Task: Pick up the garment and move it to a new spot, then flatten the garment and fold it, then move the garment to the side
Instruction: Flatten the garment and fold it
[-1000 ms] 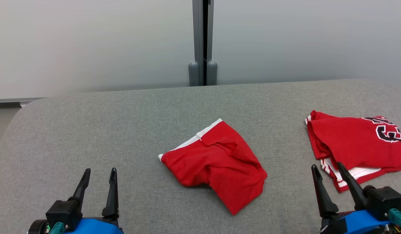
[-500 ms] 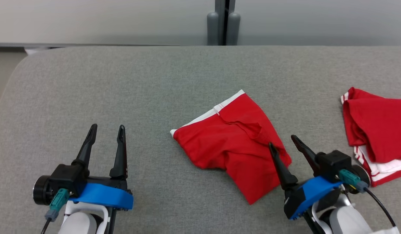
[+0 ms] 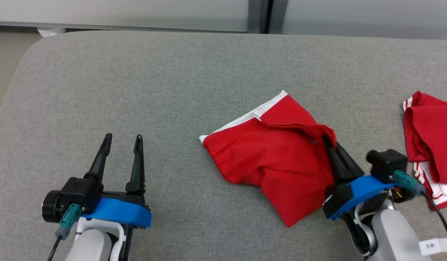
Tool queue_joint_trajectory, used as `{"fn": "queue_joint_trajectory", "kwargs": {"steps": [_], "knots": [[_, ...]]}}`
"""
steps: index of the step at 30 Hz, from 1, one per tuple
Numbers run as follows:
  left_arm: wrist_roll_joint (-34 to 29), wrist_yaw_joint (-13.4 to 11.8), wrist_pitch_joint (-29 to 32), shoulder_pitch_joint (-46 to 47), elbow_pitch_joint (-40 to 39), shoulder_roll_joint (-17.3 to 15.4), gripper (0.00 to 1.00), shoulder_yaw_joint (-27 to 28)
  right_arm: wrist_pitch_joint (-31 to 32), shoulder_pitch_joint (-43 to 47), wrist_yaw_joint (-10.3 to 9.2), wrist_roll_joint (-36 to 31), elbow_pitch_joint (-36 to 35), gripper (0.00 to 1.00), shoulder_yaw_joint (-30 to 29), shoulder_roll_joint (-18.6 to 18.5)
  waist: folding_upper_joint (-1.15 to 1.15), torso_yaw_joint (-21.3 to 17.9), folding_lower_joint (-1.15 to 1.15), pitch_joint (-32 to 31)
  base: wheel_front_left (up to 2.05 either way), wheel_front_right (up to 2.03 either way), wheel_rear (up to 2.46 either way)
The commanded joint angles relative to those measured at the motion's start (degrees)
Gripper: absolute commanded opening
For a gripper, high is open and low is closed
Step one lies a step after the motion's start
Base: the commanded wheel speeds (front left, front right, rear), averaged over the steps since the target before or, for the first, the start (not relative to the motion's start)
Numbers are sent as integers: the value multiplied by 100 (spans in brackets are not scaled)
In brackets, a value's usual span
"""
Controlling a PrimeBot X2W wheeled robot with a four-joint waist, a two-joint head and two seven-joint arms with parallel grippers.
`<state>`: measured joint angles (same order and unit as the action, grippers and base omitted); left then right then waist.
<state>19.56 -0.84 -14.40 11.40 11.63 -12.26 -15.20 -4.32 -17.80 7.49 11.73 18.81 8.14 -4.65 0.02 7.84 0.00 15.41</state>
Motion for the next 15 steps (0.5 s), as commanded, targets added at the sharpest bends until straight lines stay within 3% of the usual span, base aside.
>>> {"fn": "queue_joint_trajectory", "kwargs": {"steps": [1, 6, 11, 12, 13, 14, 15], "knots": [[-45, 10, -38, 50, 20, -26, 100, 30, -151, 160, 1, 179, -12, 0, -271, 59, -2, -95, 0, -72, 0, 0, 0], [-20, -40, -46, -53, 2, -78, 100, 82, -442, 569, 1, 1002, 19, 0, -988, 172, -2, -310, 0, -153, 0, 0, 0], [19, -69, -23, -133, -30, -138, 100, 101, -730, 927, 1, 2171, 460, 0, -1111, 167, -2, -513, 0, -184, 0, 0, 0], [33, -71, -15, -149, -37, -162, 100, 115, -777, 967, 1, 2270, 543, 5, -1078, 170, -2, -551, 0, -185, 0, 0, 0], [38, -85, -5, -162, -50, -168, 100, 119, -830, 997, 1, 2268, 621, 44, -1074, 168, -2, -584, 0, -183, 0, 0, 0], [44, -104, 2, -180, -64, -172, 100, 128, -875, 1004, 1, 2307, 680, 100, -1049, 168, -2, -618, 0, -188, 0, 0, 0], [42, -120, 3, -198, -83, -169, 100, 121, -915, 1012, 1, 2270, 694, 100, -1032, 169, -2, -638, 0, -192, 0, 0, 0]]}}
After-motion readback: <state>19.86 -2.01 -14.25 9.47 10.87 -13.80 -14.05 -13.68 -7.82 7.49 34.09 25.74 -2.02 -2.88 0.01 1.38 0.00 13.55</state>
